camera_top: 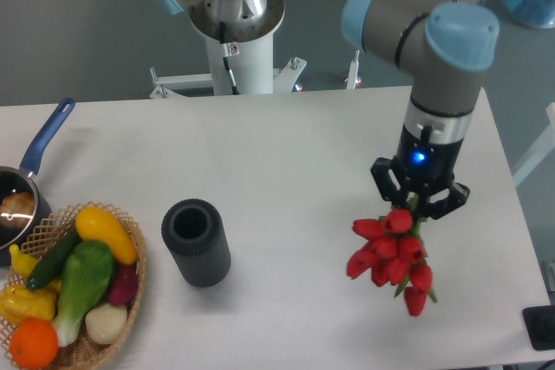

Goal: Insert the flowers into the vase
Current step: 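Carry the red tulip bunch in the gripper toward the dark grey vase, then position the tulip stems above the vase opening, lifting the bunch slightly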

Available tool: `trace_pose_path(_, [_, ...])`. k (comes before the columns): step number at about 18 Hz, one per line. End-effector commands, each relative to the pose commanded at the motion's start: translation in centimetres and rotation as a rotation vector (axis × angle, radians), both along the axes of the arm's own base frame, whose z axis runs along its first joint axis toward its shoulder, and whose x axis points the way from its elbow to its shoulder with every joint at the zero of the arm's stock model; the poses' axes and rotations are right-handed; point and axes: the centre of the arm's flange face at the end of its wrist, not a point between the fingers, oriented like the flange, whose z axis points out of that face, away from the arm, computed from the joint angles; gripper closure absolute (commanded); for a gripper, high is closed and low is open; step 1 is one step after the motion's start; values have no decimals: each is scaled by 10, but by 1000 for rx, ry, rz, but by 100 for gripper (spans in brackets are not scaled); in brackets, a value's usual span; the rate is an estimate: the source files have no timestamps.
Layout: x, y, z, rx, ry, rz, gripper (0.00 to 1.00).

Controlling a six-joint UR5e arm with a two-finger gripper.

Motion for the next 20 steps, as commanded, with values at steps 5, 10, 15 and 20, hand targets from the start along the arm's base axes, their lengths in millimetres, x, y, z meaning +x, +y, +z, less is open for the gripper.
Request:
trace_pose_path(5, [49,41,30,267,-34,-93,100])
trace_pose_path(10, [76,55,45,419,-134,-211,100])
trace_pose_path(15, [104,74,46,504,-232,-312,100])
trace_pose_path(20, [120,61,33,625,-394,-383,100])
